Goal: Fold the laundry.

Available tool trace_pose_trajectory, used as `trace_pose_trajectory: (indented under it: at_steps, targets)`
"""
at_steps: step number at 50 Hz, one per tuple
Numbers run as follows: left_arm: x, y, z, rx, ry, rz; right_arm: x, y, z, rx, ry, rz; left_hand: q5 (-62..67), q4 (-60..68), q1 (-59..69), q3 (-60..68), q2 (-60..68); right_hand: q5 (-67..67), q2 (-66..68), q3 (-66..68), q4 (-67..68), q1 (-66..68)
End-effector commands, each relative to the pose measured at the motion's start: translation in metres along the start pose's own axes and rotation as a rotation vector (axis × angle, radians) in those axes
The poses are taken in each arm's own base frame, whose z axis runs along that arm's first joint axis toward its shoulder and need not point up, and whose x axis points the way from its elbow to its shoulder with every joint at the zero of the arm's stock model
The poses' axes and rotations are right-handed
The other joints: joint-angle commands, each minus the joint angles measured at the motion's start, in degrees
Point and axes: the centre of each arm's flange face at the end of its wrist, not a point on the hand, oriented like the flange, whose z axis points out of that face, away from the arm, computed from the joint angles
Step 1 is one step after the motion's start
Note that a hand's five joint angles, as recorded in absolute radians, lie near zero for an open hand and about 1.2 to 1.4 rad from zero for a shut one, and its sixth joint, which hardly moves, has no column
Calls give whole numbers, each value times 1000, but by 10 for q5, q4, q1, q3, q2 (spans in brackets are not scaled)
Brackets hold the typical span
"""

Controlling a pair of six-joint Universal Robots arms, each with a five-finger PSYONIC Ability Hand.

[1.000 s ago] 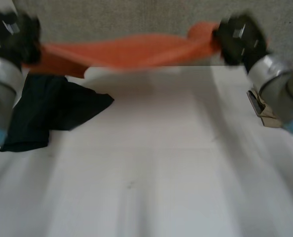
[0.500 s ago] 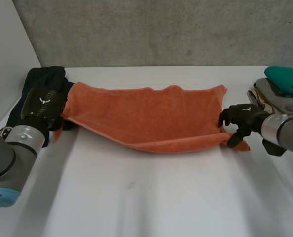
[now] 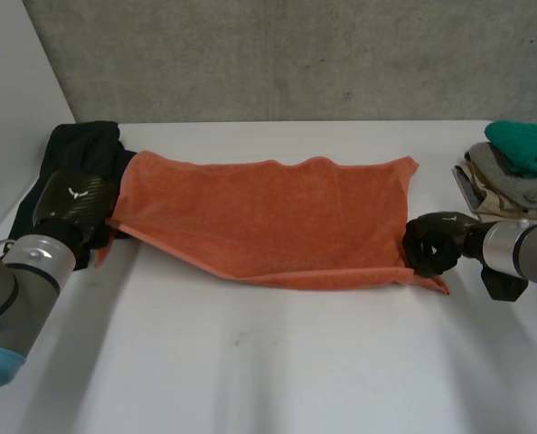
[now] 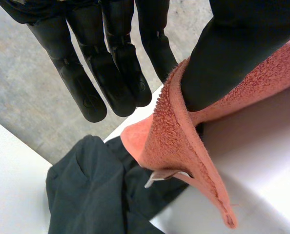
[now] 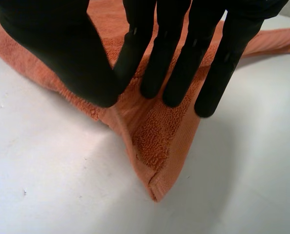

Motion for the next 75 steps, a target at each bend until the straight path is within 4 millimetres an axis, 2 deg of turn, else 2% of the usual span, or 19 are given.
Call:
trace_pose_trajectory:
  at_steps: [1,8,9,10,14,20,33,41,49,62,66,69,70,75]
  targets:
    - [1,0,-13,-74,34,3,-7,7,-3,1,16,-97,133,112,144,119,116,171,165,173,173,167]
    - [-4,0,-34,-174,74,36,-6,11,-26,-56,66,-234,133,112,144,119,116,171,165,173,173,167]
    - [-4,-1,-34,-174,76,38,-5,10,-27,-51,73,-236,133,112,144,119,116,144,138,146,146,140]
    - [-4,-2,-35,-169,88,42,-5,9,-28,-37,79,-232,133,112,144,119,116,-41,-47,-39,-39,-45]
    - [-4,-4,-31,-146,97,54,-3,8,-28,2,96,-175,133,112,144,119,116,-234,-240,-232,-232,-238]
    - [-8,-6,-23,-135,83,50,-3,11,-29,24,90,-107,133,112,144,119,116,-275,-281,-273,-273,-279]
    - [-15,-11,-3,-118,53,47,-15,30,-20,18,39,-175,133,112,144,119,116,-263,-269,-261,-261,-267]
    - [-17,-13,12,-146,30,47,-22,35,-16,31,33,-226,133,112,144,119,116,-231,-237,-229,-229,-235]
    - [-16,-13,18,-177,29,45,-23,36,-6,86,57,-274,133,112,144,119,116,-162,-168,-160,-161,-166]
    - [-16,-15,16,-176,24,37,-22,37,6,125,94,-314,133,112,144,119,116,-110,-116,-108,-108,-114]
    - [-17,-13,15,-183,23,35,-21,37,10,132,111,-321,133,112,144,119,116,-35,-41,-33,-33,-39]
    - [-18,-11,15,-191,24,33,-20,35,12,139,122,-323,133,112,144,119,116,146,141,149,148,143]
    - [-18,-10,14,-196,25,32,-20,34,12,142,125,-324,133,112,144,119,116,171,165,173,173,167]
    - [-14,-6,1,-244,51,30,-24,35,3,77,91,-306,133,112,144,119,116,171,165,173,173,167]
